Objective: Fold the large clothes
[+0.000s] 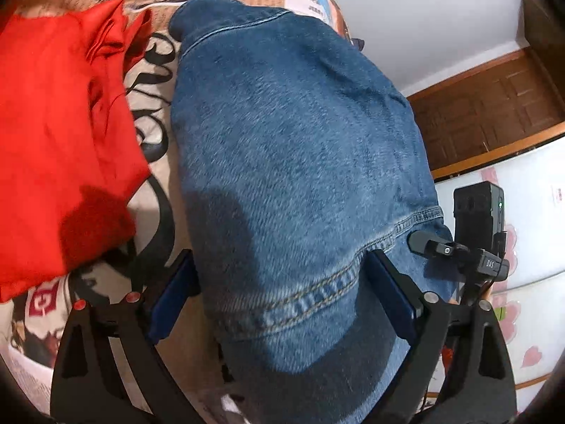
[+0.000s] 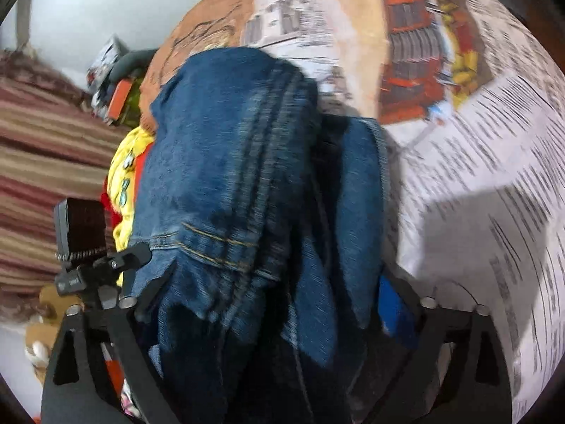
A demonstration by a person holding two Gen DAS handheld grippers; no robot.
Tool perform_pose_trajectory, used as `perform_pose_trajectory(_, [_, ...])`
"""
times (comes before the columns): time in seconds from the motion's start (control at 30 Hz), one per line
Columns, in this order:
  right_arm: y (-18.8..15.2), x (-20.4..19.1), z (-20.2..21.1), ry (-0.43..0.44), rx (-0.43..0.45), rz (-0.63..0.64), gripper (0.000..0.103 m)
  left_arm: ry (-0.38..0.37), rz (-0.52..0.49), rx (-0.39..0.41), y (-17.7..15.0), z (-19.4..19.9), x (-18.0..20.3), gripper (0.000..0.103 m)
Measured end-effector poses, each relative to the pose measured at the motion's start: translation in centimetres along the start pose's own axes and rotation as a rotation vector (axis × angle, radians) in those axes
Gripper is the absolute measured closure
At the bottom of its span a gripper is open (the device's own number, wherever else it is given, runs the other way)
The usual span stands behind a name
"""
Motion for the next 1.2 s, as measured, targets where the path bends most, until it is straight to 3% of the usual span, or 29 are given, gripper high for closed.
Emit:
perform_pose_trajectory(0.07, [0.2, -0.3, -0.2, -0.001, 0.003, 0.007, 0.018, -0.004, -0.003, -0.006, 0.1, -0.3, 0.2, 0.007])
perform_pose_trajectory(0.17, [0.4, -0.7, -0.2, 0.017, 0.01, 0.01, 0.033, 0.002, -0.016, -0.006, 0.7, -0.7, 0.5, 0.009])
perform_pose_trajectory(0.3, [0.1, -0.8, 0.5, 0.021, 0.033, -0.008, 0.053, 0.019, -0.058, 0.021, 0.9, -0.3, 1.7, 0.033])
perform_pose_trajectory(0.5, [0.0, -2.7, 2.2, -0.004, 0.063, 0.008, 0.07, 0.012, -0.101, 0.06, 0.8, 1.6, 4.2, 0.06])
perform_pose_trajectory(0.7, [0.5, -6.7, 4.3, -0.037, 0.129, 0.06, 0.073, 0.034, -0.218, 0.143, 1.6, 6.8, 8.0, 0.063])
perform_pose_trajectory(0.83, [1.6, -10.7, 6.4, -0.01, 0.203, 0.111, 0.073, 0.039, -0.274, 0.225, 2.2, 12.0, 9.6, 0.063])
perform_pose_trajectory(1.03, [3.9, -17.4, 6.3, 0.03, 0.279, 0.185, 0.073, 0.077, -0.306, 0.335, 2.7, 19.8, 8.6, 0.063])
perform_pose_trajectory(1.2, [5.5, -20.7, 3.3, 0.07, 0.273, 0.22, 0.073, 0.129, -0.278, 0.386, 3.4, 23.9, 5.8, 0.063])
Point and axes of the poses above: each gripper's, at about its wrist camera, not at the fingertips, and z roughly against the way its jaws point, x to its right, y to its top, the point moved 1 cm from there along -z, roughly the way its jaws point, and after that the axes turned 8 degrees about -y, right-handed, at the moved point
